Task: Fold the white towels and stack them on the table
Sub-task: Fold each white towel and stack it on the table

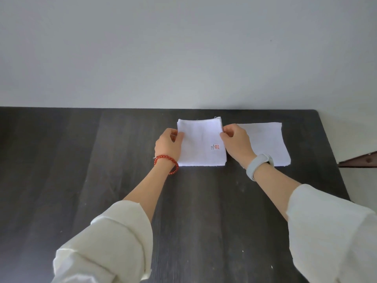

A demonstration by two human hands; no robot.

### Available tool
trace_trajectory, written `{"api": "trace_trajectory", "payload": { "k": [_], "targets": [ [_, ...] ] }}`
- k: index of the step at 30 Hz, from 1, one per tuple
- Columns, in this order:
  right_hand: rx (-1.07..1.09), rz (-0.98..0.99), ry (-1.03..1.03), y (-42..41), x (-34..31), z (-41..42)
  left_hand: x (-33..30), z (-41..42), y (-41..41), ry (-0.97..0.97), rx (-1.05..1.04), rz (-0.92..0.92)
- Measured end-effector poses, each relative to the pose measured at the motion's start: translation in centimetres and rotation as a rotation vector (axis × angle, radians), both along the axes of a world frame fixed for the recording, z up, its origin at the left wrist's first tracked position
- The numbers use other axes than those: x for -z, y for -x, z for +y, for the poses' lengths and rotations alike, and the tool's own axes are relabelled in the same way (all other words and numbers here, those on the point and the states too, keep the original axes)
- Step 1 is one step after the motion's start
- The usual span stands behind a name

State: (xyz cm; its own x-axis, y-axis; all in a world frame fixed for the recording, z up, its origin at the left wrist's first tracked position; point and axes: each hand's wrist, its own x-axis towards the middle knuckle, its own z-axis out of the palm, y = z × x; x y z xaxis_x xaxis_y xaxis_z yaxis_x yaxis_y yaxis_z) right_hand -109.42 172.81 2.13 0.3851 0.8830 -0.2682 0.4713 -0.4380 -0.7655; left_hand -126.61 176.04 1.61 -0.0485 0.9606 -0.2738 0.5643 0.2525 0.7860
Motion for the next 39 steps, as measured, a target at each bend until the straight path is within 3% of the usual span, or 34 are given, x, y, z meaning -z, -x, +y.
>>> {"api": "trace_trajectory", "payload": {
  "k": [5,7,9,11,14,19,25,27,31,35,39],
  "targets": [
    [-0.012,-0.212,-0.031,0.4,1.2,-0.1,1.3,0.0,-0.4,-0.077,-0.017,0.146],
    [-0.056,-0.448,-0.194,0.9,0.9,-0.7,1.5,-0.2,-0.4,-0.237,-0.005,0.237],
    [-0.228,-0.713,-0.365,1.3,0.8,-1.2,2.0,-0.6,-0.6,-0.490,0.145,0.323],
    [-0.420,-0.908,-0.319,1.4,1.4,-1.3,2.6,-0.9,-0.8,-0.624,0.325,0.470],
    [-0.533,-1.027,-0.064,1.3,2.7,-1.1,2.8,-1.1,-1.1,-0.386,0.516,0.684],
    [-0.628,-0.974,0.135,0.8,2.5,-1.0,3.2,-0.9,-1.1,-0.214,0.599,0.783],
    [-0.496,-0.645,-0.059,0.2,-2.4,-3.4,-2.4,-1.8,-1.0,-0.244,0.568,0.813],
    [-0.401,-0.453,-0.087,-0.9,-4.6,-5.5,-4.8,-3.2,-1.7,-0.284,0.521,0.713],
    [-0.303,-0.089,-0.021,-5.4,-9.3,-11.9,-9.7,-7.9,-5.5,-0.266,0.422,0.345],
    [-0.127,-0.087,-0.075,-12.9,-13.7,-23.2,-14.0,-17.3,-12.9,-0.307,0.497,0.229],
    [0.096,-0.221,-0.122,-22.0,-17.7,-39.0,-17.8,-30.5,-23.0,-0.397,0.670,0.129]
  ]
}}
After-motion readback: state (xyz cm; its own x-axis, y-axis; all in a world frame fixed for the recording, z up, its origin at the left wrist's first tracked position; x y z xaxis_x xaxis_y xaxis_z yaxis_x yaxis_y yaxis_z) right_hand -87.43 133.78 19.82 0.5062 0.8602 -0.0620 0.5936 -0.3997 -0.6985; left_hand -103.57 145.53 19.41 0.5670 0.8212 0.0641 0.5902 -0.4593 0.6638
